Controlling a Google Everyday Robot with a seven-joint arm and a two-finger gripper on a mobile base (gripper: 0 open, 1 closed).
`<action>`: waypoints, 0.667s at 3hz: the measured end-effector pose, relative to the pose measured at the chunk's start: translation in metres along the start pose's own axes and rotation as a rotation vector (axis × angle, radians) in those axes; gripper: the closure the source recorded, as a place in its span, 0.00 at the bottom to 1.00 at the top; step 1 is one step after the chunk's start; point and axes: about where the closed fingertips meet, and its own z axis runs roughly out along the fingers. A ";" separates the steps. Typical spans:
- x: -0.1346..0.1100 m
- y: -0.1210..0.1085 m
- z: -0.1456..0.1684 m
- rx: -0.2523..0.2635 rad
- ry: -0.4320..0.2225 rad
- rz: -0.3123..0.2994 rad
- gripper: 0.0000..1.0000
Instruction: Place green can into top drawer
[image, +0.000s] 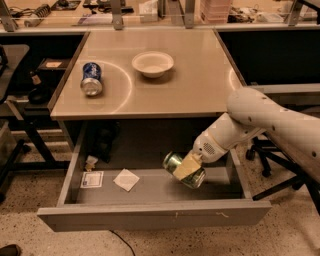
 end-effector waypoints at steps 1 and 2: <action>-0.005 -0.001 0.019 -0.002 0.013 -0.009 1.00; -0.007 0.002 0.034 0.006 0.029 -0.013 1.00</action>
Offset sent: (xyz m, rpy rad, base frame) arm -0.0024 0.0379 -0.0324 -0.0464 -0.0065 0.0214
